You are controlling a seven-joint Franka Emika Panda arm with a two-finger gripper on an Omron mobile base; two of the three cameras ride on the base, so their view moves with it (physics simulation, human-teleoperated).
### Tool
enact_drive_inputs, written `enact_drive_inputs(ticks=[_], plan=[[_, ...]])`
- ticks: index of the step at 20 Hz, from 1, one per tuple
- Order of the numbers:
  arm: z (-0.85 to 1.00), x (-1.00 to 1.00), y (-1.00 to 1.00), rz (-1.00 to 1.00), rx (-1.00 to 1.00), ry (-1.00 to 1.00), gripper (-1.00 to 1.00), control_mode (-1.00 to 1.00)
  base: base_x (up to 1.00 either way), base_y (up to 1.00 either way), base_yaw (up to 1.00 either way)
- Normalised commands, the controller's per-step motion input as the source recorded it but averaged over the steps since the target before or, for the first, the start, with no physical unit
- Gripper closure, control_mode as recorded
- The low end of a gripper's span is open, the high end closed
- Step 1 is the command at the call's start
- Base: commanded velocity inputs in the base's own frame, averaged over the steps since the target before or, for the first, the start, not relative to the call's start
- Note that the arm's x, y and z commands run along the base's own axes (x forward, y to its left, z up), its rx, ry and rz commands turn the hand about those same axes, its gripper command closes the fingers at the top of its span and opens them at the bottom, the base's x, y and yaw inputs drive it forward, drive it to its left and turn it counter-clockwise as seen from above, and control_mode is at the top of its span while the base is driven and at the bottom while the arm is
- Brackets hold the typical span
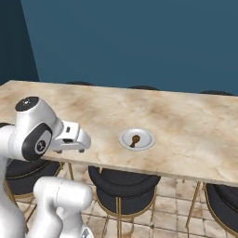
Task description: Take the chicken drumsticks from the pan and place one on each plate on the dining counter.
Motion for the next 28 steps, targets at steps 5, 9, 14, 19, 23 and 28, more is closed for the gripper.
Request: enact_drive_inputs(ticks=[5,9,14,19,23,28], plan=[[0.00,0.00,0.00,0.00,0.00,0.00,-1.00,1.00,-0.61,0.07,0.00],[0.00,0.00,0.00,0.00,0.00,0.00,-1.00,1.00,-0.87,0.48,0.00],[0.00,0.00,0.00,0.00,0.00,0.00,-1.00,1.00,-0.23,0.97,-0.01],[0.00,0.00,0.00,0.00,0.00,0.00,-1.00,1.00,0.00,1.00,-0.10],[0.00,0.00,0.00,0.00,0.00,0.00,-1.00,1.00,0.00,1.00,-0.12],[0.00,0.00,0.00,0.00,0.00,0.00,-1.00,1.00,-0.05,1.00,-0.14]])
